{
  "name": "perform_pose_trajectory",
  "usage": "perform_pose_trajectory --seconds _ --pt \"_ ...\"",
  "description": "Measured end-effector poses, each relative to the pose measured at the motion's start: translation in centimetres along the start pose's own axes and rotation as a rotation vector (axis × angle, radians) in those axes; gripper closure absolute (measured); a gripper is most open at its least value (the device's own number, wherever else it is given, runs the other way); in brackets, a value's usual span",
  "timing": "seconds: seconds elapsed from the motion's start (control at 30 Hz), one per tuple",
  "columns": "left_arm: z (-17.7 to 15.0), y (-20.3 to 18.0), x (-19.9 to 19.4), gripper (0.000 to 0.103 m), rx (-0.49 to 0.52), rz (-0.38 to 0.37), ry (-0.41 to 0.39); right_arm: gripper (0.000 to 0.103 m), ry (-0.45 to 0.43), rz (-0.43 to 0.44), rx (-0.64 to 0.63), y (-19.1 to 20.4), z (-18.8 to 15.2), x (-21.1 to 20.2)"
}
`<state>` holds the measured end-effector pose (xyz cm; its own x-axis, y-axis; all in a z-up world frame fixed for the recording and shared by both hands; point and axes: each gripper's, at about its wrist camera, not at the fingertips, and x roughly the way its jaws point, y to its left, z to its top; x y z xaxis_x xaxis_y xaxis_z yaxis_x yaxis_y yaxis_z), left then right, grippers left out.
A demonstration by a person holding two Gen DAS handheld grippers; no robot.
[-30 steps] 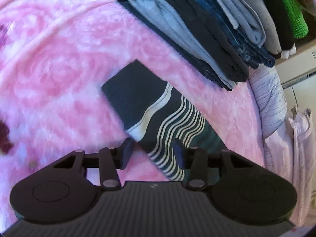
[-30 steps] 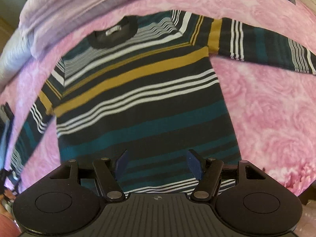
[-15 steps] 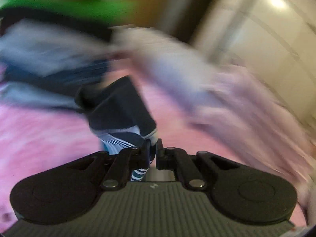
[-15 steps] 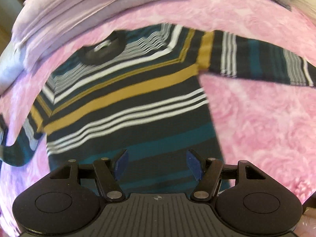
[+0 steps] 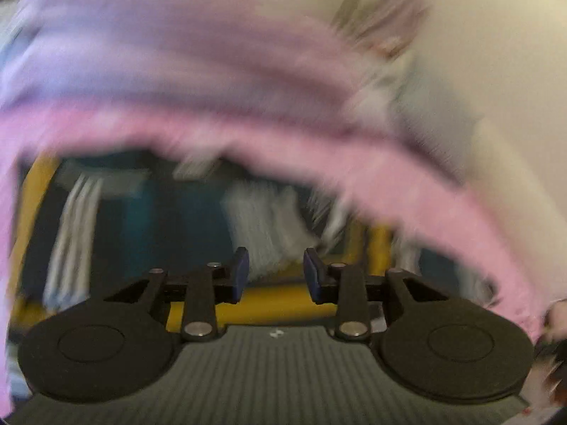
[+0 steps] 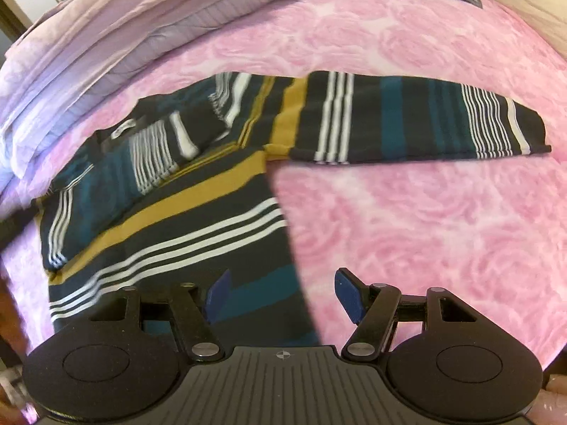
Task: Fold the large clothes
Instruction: 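Fold the held sleeve across the sweater body with the left gripper and release, then grasp the other sleeve cuff with the right gripper and lift it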
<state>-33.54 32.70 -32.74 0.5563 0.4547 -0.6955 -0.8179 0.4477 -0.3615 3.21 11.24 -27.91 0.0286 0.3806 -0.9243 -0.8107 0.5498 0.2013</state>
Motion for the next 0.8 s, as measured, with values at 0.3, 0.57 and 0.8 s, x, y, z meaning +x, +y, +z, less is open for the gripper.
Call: perform_pose_trajectory --seconds 0.3,0.57,0.8 --pt "-2.8 10.1 -0.6 0.072 0.106 0.448 0.09 0.041 -0.112 0.219 0.08 -0.8 5.3 5.5" --pt "-3.4 12.8 0.5 0.066 0.259 0.539 0.138 0.051 -0.104 0.437 0.276 1.6 10.5 14.3" --pt "-3.4 12.2 2.1 0.065 0.346 0.546 0.117 0.103 -0.068 0.407 0.309 3.7 12.6 19.9"
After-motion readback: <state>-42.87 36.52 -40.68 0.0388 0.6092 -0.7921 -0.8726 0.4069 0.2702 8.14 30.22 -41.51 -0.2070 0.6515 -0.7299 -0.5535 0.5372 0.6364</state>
